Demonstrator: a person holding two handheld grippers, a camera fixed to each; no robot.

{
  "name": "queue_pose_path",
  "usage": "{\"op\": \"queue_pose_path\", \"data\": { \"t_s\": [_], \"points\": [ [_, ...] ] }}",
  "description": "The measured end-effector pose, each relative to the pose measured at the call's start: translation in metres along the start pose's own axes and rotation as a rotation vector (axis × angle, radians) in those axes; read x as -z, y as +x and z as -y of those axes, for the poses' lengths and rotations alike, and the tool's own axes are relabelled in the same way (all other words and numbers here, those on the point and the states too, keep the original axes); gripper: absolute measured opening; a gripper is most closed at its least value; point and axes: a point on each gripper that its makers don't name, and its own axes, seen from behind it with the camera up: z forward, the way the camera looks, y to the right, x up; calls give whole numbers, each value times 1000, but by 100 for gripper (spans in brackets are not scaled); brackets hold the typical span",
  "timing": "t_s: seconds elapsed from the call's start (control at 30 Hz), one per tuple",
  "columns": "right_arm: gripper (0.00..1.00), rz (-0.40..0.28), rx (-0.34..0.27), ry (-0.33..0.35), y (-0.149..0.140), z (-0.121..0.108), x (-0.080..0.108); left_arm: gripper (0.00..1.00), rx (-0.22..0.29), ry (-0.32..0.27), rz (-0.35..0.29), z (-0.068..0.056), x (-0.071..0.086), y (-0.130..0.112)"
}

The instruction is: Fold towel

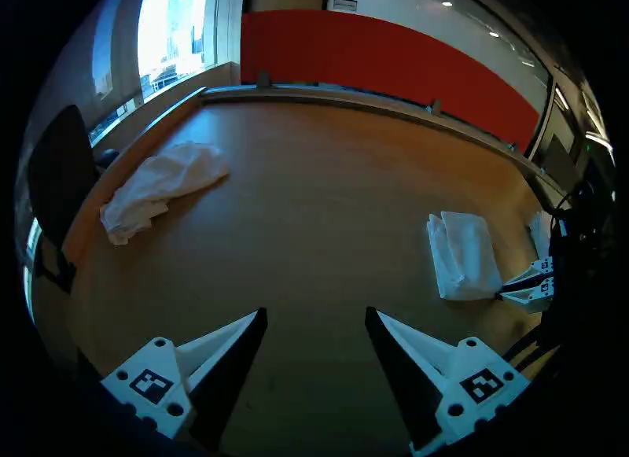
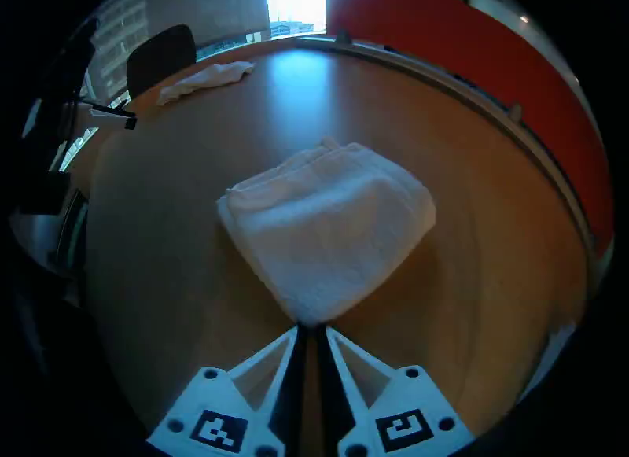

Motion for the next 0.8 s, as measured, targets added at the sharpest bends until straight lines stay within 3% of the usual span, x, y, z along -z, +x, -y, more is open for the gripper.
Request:
{"op": "queue_pose_path", "data": {
  "t_s": [0.37, 0.8],
  "points": [
    [5, -31, 15, -17, 14, -5, 7, 92, -1, -2, 3, 1, 0, -2],
    [5, -158, 93, -66, 100, -30, 49, 92, 3, -20, -25, -5, 0, 9]
  ]
}}
